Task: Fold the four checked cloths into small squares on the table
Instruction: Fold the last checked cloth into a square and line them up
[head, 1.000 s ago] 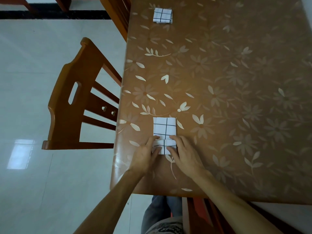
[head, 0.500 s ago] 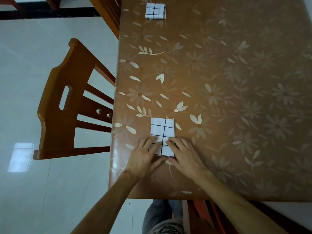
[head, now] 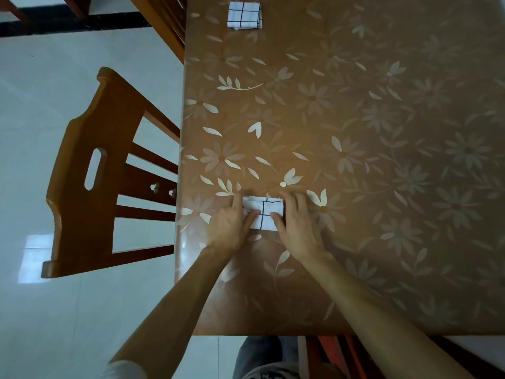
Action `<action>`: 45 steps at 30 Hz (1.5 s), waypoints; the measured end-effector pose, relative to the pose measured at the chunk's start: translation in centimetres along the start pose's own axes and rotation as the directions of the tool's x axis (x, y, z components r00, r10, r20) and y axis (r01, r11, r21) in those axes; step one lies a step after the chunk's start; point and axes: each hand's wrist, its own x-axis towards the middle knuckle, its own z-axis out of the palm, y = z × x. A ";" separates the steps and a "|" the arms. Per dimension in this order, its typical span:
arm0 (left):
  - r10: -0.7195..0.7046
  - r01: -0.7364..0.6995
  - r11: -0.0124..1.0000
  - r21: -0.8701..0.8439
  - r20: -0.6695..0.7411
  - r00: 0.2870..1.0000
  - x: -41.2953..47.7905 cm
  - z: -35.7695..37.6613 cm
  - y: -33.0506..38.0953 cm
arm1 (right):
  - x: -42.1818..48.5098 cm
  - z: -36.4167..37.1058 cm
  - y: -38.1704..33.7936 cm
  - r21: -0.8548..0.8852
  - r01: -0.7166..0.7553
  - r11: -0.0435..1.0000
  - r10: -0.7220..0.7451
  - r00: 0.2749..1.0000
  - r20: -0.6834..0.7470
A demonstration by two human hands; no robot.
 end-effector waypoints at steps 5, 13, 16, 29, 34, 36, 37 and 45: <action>-0.139 0.144 0.988 0.064 -0.073 0.988 -0.3 1.2 1.2 | -0.5 1.2 0.6 -0.264 0.216 0.940 -0.250 0.963 -0.103; -0.101 0.118 0.990 0.075 -0.202 0.974 -0.4 1.7 0.6 | -2.6 3.3 1.2 -0.366 0.331 0.869 -0.279 0.941 0.190; 0.355 -0.282 0.874 0.396 -0.125 0.926 -0.7 3.1 -0.8 | -2.5 3.5 0.8 -0.360 0.288 0.887 -0.223 0.952 0.211; 0.267 -0.383 0.750 0.539 0.283 0.921 -1.3 -0.5 -2.4 | -3.5 2.4 1.0 -0.379 0.073 0.923 -0.035 0.994 0.108; 0.342 -0.402 0.837 0.371 0.218 0.914 0.4 -0.9 -1.1 | -3.6 3.2 -1.9 -0.176 -0.184 0.967 0.179 0.983 -0.042; 0.371 -0.430 0.838 0.335 0.227 0.901 0.9 -1.1 -1.7 | -3.8 3.7 -3.0 -0.073 -0.259 0.963 0.255 0.965 -0.061; 0.396 -0.469 0.811 0.350 0.261 0.880 1.0 -1.5 -2.0 | -3.9 4.2 -3.7 -0.038 -0.292 0.956 0.288 0.955 -0.073; 0.595 -0.736 0.511 0.444 0.436 0.676 1.7 -5.5 -9.0 | -5.4 9.2 -11.5 0.000 -0.435 0.900 0.432 0.892 -0.131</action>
